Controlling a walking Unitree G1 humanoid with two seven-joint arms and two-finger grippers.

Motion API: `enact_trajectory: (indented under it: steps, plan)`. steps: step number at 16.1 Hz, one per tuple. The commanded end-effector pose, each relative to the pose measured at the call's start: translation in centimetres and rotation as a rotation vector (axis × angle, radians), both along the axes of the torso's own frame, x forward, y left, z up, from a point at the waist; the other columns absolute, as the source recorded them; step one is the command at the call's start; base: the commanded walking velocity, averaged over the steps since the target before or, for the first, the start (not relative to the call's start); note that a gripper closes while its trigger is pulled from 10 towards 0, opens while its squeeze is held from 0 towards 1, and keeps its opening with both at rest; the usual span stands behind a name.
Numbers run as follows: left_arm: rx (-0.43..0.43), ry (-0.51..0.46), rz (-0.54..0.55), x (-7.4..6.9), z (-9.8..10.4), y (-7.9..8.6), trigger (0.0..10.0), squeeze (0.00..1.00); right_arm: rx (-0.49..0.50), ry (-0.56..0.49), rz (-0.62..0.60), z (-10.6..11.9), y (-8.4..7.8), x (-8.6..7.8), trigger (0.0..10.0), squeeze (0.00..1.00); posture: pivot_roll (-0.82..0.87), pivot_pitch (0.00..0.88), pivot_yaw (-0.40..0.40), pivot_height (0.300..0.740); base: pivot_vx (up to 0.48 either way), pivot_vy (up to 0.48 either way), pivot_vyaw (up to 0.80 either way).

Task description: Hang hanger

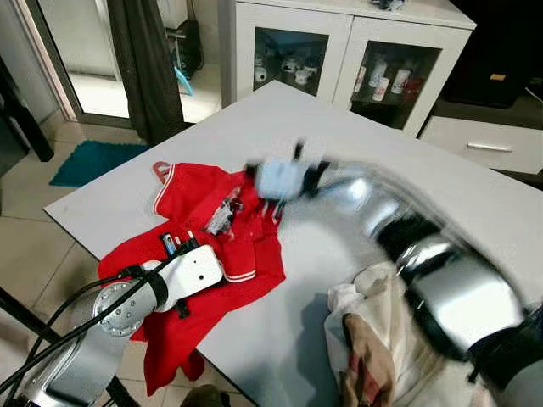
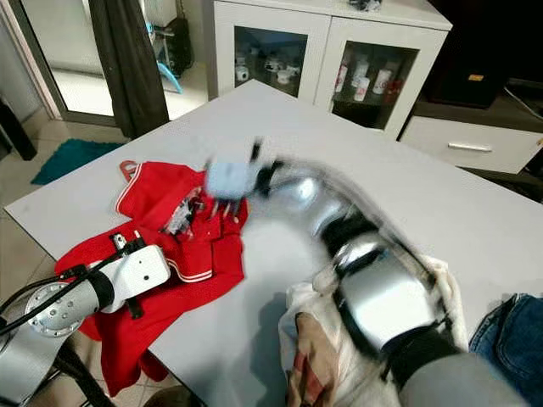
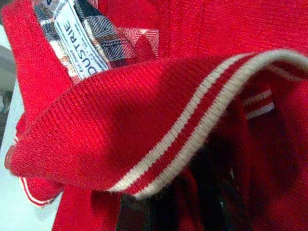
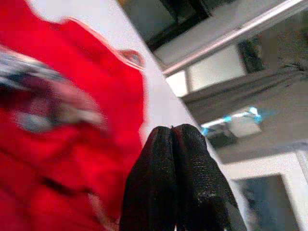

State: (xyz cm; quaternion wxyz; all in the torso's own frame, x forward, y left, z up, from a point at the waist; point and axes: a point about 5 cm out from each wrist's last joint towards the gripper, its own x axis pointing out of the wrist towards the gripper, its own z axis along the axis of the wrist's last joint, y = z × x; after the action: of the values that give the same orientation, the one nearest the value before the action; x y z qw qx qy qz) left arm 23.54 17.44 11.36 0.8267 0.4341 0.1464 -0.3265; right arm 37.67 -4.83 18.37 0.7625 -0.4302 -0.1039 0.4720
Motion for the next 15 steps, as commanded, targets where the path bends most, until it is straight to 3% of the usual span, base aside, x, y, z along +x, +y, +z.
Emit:
enact_trajectory:
  steps: [1, 3, 4, 6, 9, 12, 15]
  plan:
    - [0.030, 0.026, -0.035, -0.3, -0.5, -0.4, 10.0, 0.00, 0.034, 0.027, -0.056, 0.9, -1.1, 0.7, 10.0, 0.00, 0.22, 0.003, -0.090, 0.740, 0.000, 0.000, 0.00]
    - [0.056, -0.002, -0.063, -0.2, -0.4, -0.5, 10.0, 0.00, 0.095, 0.044, -0.100, 1.7, -1.9, 1.2, 10.0, 0.00, 0.21, 0.004, -0.090, 0.740, 0.000, 0.000, 0.00]
    - [0.098, -0.078, -0.106, 0.2, 0.1, -0.7, 10.0, 0.00, 0.180, 0.073, -0.127, 2.2, -2.0, 1.4, 10.0, 0.00, 0.21, 0.006, -0.090, 0.740, 0.000, 0.000, 0.00]
    - [0.148, -0.188, -0.178, 0.9, 1.0, -1.2, 10.0, 0.00, 0.283, 0.138, -0.109, 2.2, -1.0, 1.2, 10.0, 0.00, 0.21, 0.010, -0.089, 0.740, 0.000, 0.000, 0.00]
    - [0.206, -0.328, -0.311, 1.4, 2.3, -2.3, 10.0, 0.00, 0.333, 0.187, -0.060, 1.2, 1.4, 0.4, 10.0, 0.00, 0.21, 0.015, -0.087, 0.740, 0.000, 0.000, 0.00]
    - [0.256, -0.370, -0.423, 1.3, 2.3, -2.9, 10.0, 0.00, 0.289, 0.239, 0.001, 0.0, 2.8, -0.5, 10.0, 0.00, 0.21, 0.015, -0.090, 0.740, 0.000, 0.000, 0.00]
    - [0.269, -0.379, -0.481, 0.9, 2.0, -3.0, 10.0, 0.00, 0.149, 0.292, -0.023, -2.0, 1.8, -0.6, 10.0, 0.00, 0.21, 0.014, -0.094, 0.740, 0.000, 0.000, 0.00]
